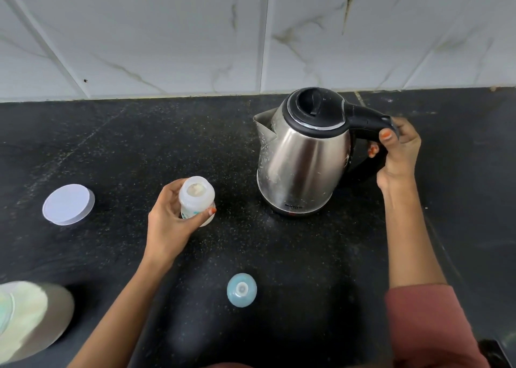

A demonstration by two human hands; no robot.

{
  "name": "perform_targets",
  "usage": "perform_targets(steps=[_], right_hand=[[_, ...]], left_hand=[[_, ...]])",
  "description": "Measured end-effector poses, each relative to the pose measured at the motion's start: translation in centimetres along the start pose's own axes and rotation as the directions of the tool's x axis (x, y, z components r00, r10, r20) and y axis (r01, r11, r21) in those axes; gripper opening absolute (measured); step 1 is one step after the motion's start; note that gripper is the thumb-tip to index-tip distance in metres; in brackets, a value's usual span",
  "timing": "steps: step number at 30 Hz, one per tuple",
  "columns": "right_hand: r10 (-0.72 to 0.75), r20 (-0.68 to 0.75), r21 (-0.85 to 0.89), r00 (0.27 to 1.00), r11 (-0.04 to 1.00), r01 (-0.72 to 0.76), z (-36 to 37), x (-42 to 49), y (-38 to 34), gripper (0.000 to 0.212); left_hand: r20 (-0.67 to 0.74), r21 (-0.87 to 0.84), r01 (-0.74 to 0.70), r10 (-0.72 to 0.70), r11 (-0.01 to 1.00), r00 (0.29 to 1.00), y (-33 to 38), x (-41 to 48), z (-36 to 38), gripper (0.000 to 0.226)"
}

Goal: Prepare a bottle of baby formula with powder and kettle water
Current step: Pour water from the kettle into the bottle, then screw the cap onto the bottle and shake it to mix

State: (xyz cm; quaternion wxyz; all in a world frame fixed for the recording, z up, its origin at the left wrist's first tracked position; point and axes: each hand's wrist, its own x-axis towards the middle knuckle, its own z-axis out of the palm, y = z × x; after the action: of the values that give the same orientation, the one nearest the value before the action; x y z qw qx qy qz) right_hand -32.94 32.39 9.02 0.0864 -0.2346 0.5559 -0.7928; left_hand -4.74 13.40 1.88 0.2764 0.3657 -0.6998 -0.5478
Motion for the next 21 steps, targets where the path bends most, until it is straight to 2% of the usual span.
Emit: perform_targets(steps=[14,21], right_hand=[[0.063,-0.006,-0.045,0.998,0.997,-0.064,-0.8,0.6,1.5,0.047],[0.046,-0.073,-0.250,0.996,0.966,-0.063,-0.3,-0.8,0.9,0.059]], left_hand=[[0.005,-0.005,-0.033,0.033,0.999,0.999,0.7,-0.7,0.2,0.058],[0.010,-0.017,-0.066,0.066,0.998,0.998,1.0,-1.7,0.0,0.056]])
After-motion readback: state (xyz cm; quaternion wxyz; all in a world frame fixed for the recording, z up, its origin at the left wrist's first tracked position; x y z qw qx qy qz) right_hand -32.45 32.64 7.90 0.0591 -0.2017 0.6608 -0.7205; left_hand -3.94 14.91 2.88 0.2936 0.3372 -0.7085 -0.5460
